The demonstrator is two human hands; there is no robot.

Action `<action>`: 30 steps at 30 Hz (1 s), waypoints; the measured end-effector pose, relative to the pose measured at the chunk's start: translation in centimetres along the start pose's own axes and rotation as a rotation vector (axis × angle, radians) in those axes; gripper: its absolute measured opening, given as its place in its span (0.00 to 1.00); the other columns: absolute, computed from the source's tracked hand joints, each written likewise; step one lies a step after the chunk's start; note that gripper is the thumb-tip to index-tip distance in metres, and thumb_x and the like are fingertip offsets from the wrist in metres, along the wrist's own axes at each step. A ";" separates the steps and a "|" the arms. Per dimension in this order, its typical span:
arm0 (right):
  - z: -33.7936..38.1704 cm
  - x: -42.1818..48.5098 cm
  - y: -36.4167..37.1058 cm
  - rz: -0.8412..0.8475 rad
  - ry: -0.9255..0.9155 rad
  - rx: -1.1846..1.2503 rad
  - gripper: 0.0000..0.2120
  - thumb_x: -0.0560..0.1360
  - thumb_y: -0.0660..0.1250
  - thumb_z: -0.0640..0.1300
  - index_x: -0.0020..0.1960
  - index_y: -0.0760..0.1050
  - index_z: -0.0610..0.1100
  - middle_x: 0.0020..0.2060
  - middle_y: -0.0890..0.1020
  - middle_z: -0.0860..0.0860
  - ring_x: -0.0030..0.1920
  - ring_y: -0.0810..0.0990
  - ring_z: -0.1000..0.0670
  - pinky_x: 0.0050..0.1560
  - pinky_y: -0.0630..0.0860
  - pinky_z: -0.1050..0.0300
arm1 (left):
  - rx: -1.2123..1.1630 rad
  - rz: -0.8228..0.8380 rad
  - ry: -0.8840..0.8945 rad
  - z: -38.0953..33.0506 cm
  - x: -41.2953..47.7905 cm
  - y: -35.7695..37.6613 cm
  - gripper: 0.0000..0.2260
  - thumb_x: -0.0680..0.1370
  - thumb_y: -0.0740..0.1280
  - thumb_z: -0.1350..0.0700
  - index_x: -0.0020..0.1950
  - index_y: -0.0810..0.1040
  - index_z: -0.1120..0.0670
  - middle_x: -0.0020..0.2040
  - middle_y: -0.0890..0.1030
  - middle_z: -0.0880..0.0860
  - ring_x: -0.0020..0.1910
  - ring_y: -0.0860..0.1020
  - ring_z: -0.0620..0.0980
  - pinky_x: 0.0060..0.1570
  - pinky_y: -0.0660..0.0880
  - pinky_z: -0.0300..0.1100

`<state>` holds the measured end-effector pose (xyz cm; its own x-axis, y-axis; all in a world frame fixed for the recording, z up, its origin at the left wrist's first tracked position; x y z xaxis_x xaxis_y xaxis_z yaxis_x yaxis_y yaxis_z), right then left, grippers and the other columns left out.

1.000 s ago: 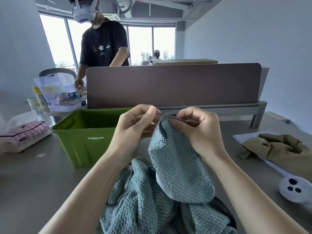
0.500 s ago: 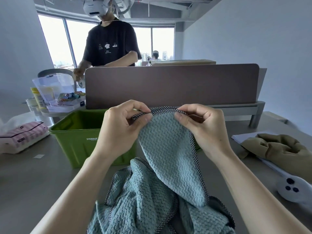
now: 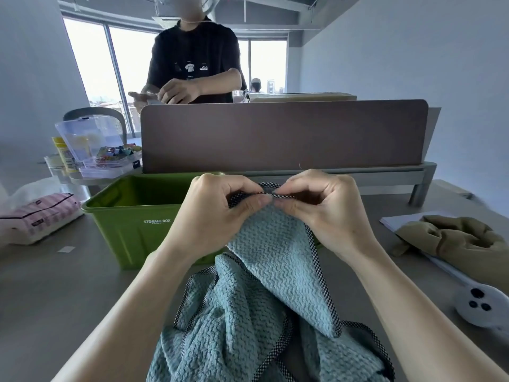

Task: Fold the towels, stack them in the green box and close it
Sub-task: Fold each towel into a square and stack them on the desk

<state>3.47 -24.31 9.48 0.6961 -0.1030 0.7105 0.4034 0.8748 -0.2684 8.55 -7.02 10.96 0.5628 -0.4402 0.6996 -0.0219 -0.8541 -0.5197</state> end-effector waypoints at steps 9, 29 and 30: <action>-1.2 -0.1 0.4 0.200 0.123 0.007 0.09 0.72 0.74 0.51 0.40 0.85 0.46 0.36 0.85 0.49 0.35 0.81 0.41 0.34 0.74 0.48 | -0.091 -0.027 -0.030 0.4 -0.1 -1.0 0.04 0.75 0.73 0.57 0.45 0.83 0.47 0.41 0.85 0.43 0.41 0.83 0.41 0.40 0.78 0.34; -2.6 -0.6 -0.5 0.474 0.195 -0.257 0.25 0.74 0.73 0.51 0.32 0.72 0.31 0.24 0.63 0.50 0.23 0.59 0.56 0.26 0.55 0.66 | -0.229 -0.309 -0.024 1.8 0.1 -4.5 0.08 0.77 0.71 0.57 0.45 0.83 0.43 0.40 0.85 0.37 0.40 0.81 0.37 0.40 0.76 0.37; -2.8 -0.4 -1.0 0.443 0.192 -0.264 0.27 0.73 0.73 0.52 0.30 0.70 0.32 0.24 0.61 0.51 0.24 0.58 0.56 0.27 0.54 0.65 | -0.210 -0.327 -0.034 2.2 0.1 -4.9 0.08 0.77 0.72 0.57 0.45 0.83 0.42 0.40 0.85 0.37 0.40 0.81 0.37 0.40 0.78 0.39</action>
<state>4.41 -26.47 7.63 0.9189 0.1421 0.3680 0.1654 0.7081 -0.6864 10.58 -2.27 12.49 0.5954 -0.1290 0.7930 -0.0036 -0.9874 -0.1580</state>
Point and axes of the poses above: each hand's wrist, its own x-axis towards the middle knuckle, its own y-axis out of the palm, z = x × y, the point moved 5 cm from there along x, towards the middle knuckle
